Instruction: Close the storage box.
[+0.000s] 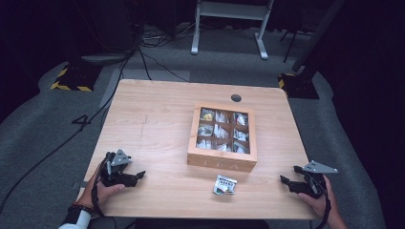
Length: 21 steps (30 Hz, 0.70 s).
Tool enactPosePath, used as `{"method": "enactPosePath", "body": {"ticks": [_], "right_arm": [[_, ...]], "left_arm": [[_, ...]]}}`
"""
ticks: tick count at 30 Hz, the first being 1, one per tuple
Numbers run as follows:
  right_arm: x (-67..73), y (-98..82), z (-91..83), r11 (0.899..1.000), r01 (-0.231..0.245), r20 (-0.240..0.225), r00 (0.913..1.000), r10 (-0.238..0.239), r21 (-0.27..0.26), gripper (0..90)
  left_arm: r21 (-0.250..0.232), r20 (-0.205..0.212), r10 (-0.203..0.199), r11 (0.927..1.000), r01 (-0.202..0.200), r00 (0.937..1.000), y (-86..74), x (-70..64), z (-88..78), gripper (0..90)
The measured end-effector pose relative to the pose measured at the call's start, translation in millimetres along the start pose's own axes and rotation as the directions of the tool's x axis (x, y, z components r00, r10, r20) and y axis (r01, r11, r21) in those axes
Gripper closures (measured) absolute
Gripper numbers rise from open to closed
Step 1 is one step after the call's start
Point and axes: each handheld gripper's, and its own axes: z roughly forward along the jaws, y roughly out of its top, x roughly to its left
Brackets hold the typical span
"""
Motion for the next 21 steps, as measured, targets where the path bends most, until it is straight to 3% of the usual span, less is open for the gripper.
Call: {"method": "enactPosePath", "body": {"ticks": [21], "right_arm": [[-0.4,1.3,1.5,1.0,0.002,-0.002,1.0,-0.002,0.004,19.8]], "left_arm": [[0.0,0.001,0.0,1.0,0.0,1.0,-0.1,0.2,-0.1,17.3]]}}
